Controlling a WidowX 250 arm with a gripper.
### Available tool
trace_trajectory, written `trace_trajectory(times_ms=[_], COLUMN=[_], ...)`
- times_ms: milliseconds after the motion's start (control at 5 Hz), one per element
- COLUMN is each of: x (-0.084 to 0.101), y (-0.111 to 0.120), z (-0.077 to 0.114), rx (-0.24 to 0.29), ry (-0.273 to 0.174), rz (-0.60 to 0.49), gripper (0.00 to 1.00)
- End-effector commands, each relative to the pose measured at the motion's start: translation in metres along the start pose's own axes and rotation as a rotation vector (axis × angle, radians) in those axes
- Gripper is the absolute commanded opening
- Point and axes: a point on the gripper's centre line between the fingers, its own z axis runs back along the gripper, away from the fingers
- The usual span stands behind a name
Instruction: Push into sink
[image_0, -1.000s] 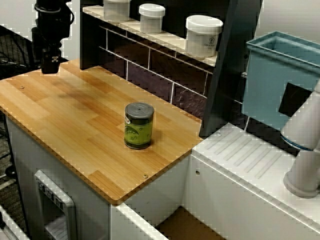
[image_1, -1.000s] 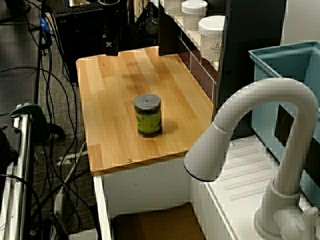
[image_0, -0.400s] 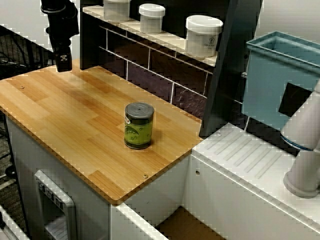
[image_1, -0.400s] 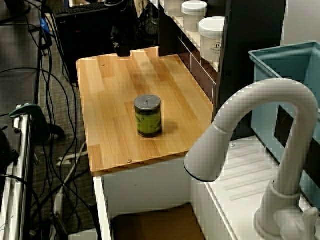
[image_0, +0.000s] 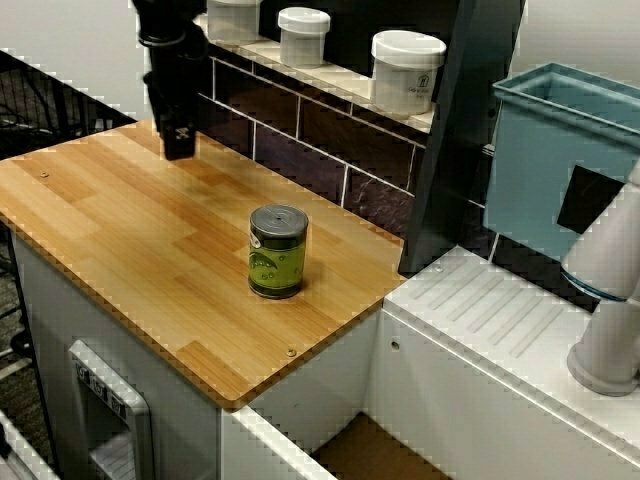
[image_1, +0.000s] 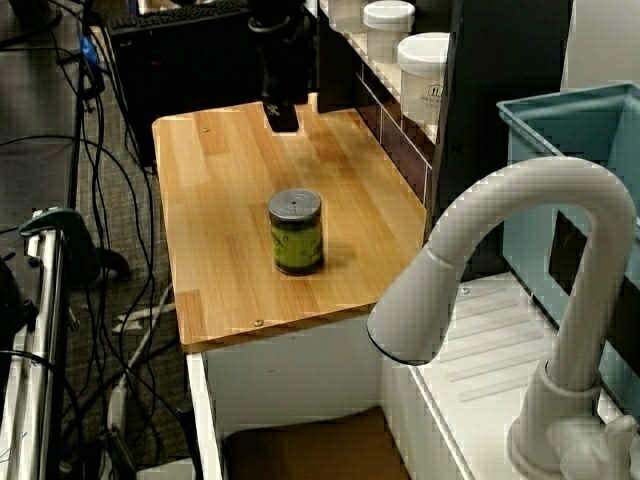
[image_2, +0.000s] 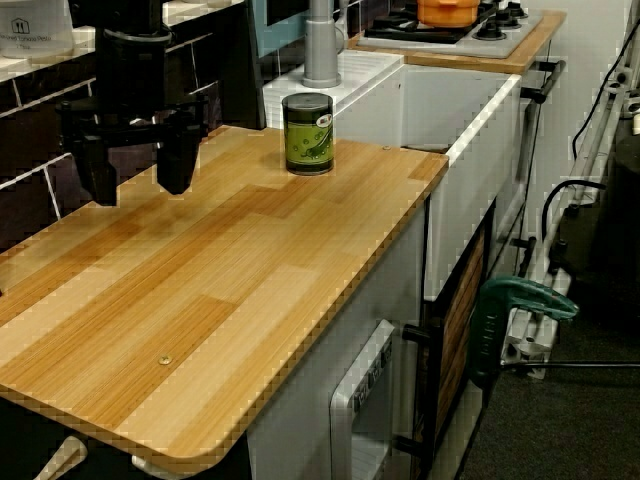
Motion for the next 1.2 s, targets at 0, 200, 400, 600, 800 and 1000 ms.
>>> trace_trajectory(times_ms=[0,200,400,600,800,1000], x=[0.009,0.005,0.003,0.008,0.014,0.026], y=[-0.035,-0.052,-0.075,-0.089,-0.098,-0.109], z=[0.021,0.024,0.021,0.018,0.017,0.015], rx=[-0.027,-0.024,-0.012,-0.013,-0.018,-0.017], ry=[0.012,0.006,0.015,0.019,0.019,0.026], rz=[0.064,0.049,0.087,0.106,0.129,0.138], gripper=[1.00,1.00,1.00,1.00,1.00,1.00])
